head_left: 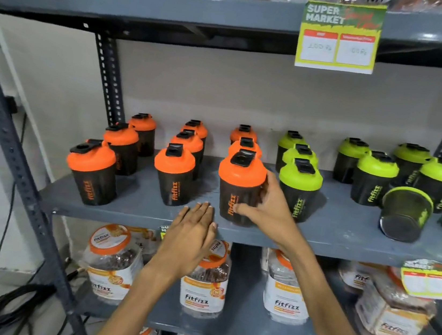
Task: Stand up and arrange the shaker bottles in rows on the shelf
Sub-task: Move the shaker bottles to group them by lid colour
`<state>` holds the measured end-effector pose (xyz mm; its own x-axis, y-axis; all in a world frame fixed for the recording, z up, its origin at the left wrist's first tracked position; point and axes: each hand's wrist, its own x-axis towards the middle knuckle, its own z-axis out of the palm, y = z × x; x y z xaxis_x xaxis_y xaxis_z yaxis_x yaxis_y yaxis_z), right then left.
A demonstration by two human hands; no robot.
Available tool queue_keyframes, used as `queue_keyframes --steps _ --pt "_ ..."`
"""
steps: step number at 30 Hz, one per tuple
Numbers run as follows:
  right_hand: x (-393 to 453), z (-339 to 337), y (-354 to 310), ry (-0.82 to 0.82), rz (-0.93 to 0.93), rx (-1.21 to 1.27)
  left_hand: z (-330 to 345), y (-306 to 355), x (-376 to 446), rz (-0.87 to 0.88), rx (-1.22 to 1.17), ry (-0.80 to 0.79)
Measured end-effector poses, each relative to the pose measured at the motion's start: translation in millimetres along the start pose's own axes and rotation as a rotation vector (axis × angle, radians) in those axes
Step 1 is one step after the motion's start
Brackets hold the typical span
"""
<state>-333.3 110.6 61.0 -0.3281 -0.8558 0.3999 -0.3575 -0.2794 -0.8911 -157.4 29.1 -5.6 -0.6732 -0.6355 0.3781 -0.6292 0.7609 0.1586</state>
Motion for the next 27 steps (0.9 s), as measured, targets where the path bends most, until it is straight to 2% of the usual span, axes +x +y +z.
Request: queue_keyframes --steps 5,10,14,17,20,23,27 --pt "30.0 11.0 26.1 -0.022 0.075 -0.034 -0.9 -2.3 -0.2 0.021 -0.002 0.002" --pt "31.9 9.5 33.4 -0.050 0.153 0.032 2.6 -1.5 -2.5 0.026 0.013 0.041" --pt "16.2 7.9 24.8 -0.070 0.172 0.065 2.4 0.0 -3.9 0.028 0.016 0.047" --pt "-15.8 -0.8 24.0 -0.015 0.174 0.096 0.0 8.0 -8.6 0.010 -0.026 0.074" --pt "-60.8 -26.5 25.4 0.011 0.125 0.072 -2.0 31.9 -24.6 -0.043 -0.130 0.147" --pt "-99.3 -67.2 19.4 0.037 0.097 0.043 2.5 69.2 -36.9 -0.009 -0.157 0.148" --pt "-131.7 -140.7 23.2 0.191 0.136 0.003 13.2 136.5 -29.6 0.054 -0.137 0.138"
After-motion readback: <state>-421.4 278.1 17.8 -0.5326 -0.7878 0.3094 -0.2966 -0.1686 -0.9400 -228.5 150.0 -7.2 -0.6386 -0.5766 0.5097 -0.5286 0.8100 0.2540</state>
